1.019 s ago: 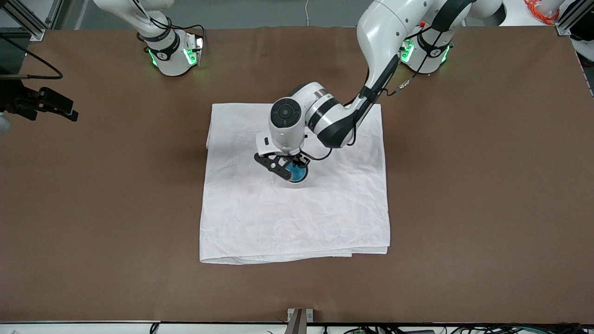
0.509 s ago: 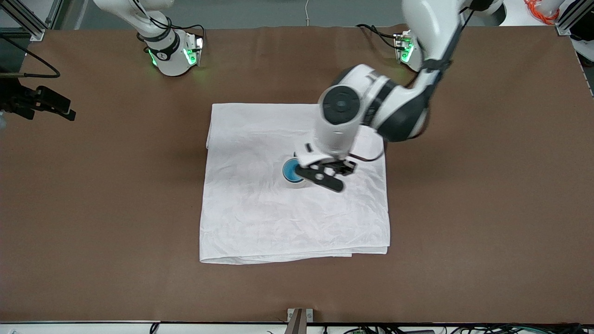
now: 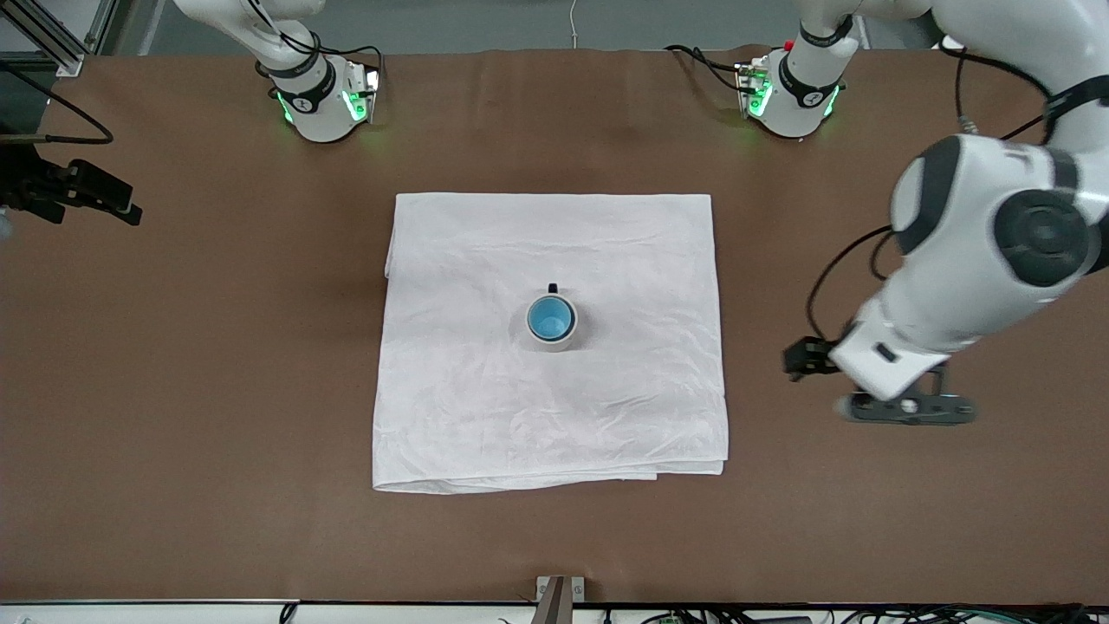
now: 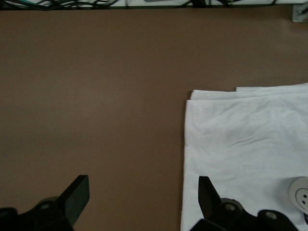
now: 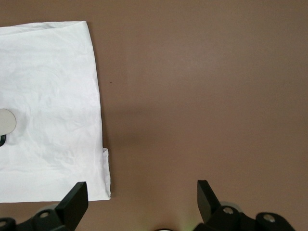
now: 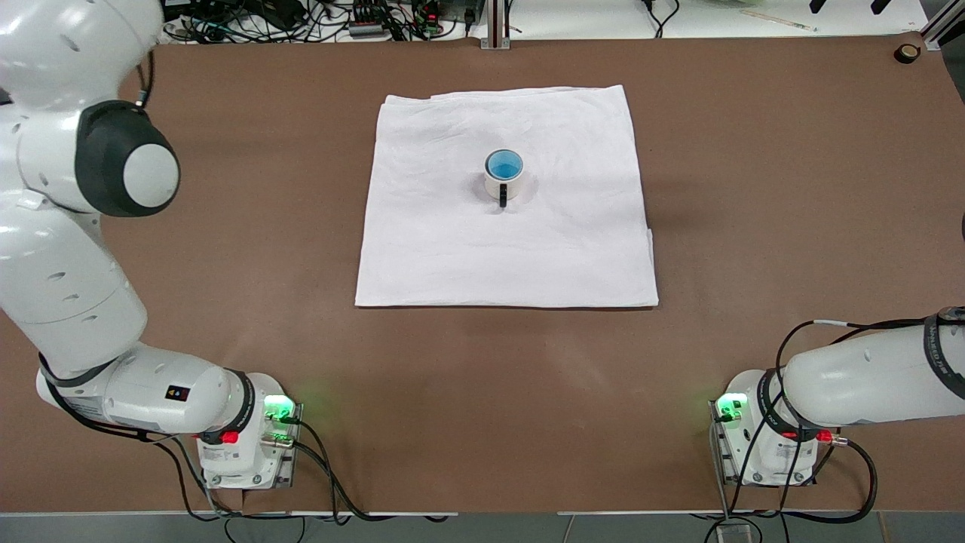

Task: Place blue cup into white mug on cloth

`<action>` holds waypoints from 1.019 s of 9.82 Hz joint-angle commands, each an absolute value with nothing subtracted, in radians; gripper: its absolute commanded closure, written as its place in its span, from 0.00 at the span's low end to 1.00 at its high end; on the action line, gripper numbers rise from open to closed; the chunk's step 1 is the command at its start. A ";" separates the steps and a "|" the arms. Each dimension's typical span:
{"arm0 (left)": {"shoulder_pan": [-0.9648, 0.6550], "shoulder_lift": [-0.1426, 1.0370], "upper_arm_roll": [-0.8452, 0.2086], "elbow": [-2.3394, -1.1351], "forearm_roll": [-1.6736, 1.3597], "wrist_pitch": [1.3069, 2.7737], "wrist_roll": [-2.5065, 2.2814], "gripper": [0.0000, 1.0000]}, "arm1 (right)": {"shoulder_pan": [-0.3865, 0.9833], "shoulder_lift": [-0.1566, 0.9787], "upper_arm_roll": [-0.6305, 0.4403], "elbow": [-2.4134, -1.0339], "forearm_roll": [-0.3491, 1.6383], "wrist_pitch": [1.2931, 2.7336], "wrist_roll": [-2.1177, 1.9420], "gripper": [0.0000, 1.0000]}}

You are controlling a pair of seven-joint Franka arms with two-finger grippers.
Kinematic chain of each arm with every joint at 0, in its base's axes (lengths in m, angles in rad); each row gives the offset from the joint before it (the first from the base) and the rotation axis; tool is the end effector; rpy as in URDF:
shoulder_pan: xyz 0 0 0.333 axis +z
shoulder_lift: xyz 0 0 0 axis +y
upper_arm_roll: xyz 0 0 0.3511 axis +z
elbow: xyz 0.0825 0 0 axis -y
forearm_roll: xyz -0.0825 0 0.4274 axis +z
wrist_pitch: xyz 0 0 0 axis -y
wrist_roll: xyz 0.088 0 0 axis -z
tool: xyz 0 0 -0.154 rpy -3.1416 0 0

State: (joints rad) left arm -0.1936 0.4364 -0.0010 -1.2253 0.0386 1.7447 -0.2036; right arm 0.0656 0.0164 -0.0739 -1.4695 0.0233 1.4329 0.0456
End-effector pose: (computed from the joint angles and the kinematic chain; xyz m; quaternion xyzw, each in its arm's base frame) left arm 0.7435 -0.1410 0.5136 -0.9990 -0.0020 -0.0444 0.0103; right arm 0.5868 -0.0007 0.6428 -0.9993 0.0257 0.0267 0.0105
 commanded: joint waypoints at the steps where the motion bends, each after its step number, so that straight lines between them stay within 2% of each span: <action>1: -0.096 0.338 0.051 -1.247 -0.024 1.679 -0.087 0.00 | 0.064 -0.012 -0.074 -1.499 0.018 1.447 0.035 0.00; 3: -0.049 0.261 0.055 -1.288 -0.040 1.613 -0.058 0.00 | 0.063 -0.012 -0.074 -1.499 0.018 1.439 0.035 0.00; 4: -0.046 0.208 0.057 -1.360 -0.034 1.620 -0.077 0.00 | 0.066 -0.012 -0.074 -1.499 0.018 1.436 0.035 0.00; 6: -0.032 0.059 0.052 -1.586 -0.031 1.760 -0.057 0.00 | 0.064 -0.011 -0.074 -1.499 0.018 1.445 0.037 0.00; 7: -0.035 0.046 0.052 -1.598 -0.029 1.764 -0.055 0.00 | 0.064 -0.011 -0.074 -1.499 0.020 1.445 0.035 0.00; 10: -0.034 0.087 0.049 -1.519 -0.043 1.764 -0.057 0.00 | 0.066 -0.011 -0.074 -1.499 0.020 1.437 0.037 0.00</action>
State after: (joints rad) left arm -0.0356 0.0833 0.0494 -1.5359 -0.0326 1.7539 -0.0608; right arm 0.0653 0.0163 -0.0748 -1.4705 0.0232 1.4342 0.0453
